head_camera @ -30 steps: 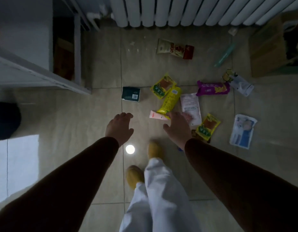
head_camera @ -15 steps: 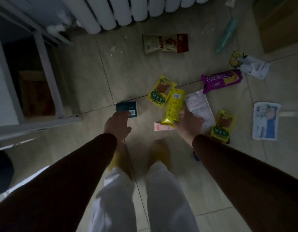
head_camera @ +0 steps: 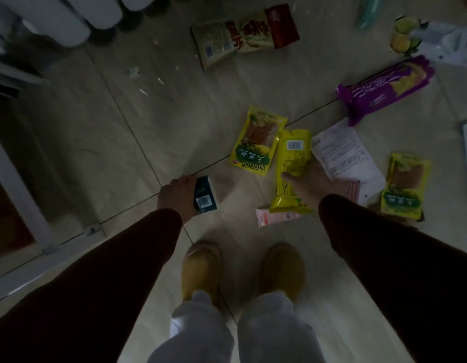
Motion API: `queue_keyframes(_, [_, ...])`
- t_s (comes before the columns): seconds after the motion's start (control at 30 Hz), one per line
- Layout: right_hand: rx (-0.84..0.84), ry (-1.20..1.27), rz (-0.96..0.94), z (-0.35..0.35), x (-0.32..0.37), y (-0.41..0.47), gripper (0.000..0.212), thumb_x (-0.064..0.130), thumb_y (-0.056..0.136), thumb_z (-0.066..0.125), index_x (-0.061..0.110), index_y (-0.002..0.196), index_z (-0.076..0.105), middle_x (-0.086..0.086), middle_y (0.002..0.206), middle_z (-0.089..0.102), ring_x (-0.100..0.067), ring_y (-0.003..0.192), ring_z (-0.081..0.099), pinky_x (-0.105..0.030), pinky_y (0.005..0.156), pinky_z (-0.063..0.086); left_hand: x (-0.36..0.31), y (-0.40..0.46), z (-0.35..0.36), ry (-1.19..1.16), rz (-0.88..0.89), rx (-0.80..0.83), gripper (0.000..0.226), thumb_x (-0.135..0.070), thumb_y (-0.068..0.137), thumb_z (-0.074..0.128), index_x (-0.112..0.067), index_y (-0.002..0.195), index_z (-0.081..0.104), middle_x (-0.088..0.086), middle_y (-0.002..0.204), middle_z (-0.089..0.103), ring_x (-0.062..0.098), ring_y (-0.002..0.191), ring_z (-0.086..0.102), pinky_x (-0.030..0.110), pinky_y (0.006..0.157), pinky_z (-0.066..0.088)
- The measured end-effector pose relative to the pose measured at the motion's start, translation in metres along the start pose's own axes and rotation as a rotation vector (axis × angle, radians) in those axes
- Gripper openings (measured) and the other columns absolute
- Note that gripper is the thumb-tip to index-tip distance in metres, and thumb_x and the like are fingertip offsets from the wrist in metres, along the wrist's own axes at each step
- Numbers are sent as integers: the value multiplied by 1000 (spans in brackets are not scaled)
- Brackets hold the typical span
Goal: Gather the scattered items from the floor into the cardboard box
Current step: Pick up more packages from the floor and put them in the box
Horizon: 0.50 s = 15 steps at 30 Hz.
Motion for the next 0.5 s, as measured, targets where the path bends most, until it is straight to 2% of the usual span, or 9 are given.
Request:
queue_keyframes(0.07, [-51,52,6,9,-4,9,92,59,61,78,16,137,48,-7,133,62,-29,124,59,-45,106,47,3,8,11,10,1,-22,87,-37,74,80,-15,146,35,11,135,51,32,114,56,40,87,49])
queue_keyframes(0.2, [-73,61,77,18,-13,13,85,53,61,85,18,131,52,3,116,66,-19,106,64,-38,95,53,3,10,15,-36,-39,20,104,-43,68,84,-16,150,25,14,126,59,35,112,54,42,88,45])
queue_keyframes(0.27, [-86,247,101,18,-13,9,77,50,59,87,24,126,58,7,110,72,-16,99,70,-38,89,57,2,8,7,-136,-59,62,92,-46,70,83,-16,143,36,13,124,61,33,112,54,41,90,44])
queue_keyframes(0.37, [-26,525,126,24,-8,-17,47,39,72,86,27,115,71,8,103,76,-10,93,72,-38,85,60,-5,5,-22,-524,-97,45,65,-40,74,84,-14,125,54,9,120,64,29,109,59,41,90,51])
queue_keyframes(0.43, [-33,648,246,35,-16,-43,53,51,65,86,26,111,75,7,99,78,-12,91,74,-42,86,62,-15,5,-45,-806,-117,-16,57,-37,78,83,-13,122,58,7,120,65,26,107,63,41,90,54])
queue_keyframes(0.5, [-54,796,398,56,-34,-67,69,62,53,86,26,112,74,7,97,78,-15,89,75,-46,84,63,-35,9,-64,-950,-120,-36,55,-39,83,79,-12,127,58,6,123,65,24,108,64,42,93,54])
Point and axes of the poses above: each hand's wrist, its own y-axis towards the middle knuckle, its own z-axis out of the palm, x = y × z, the point moved 6 cm from there along y, towards the middle knuckle
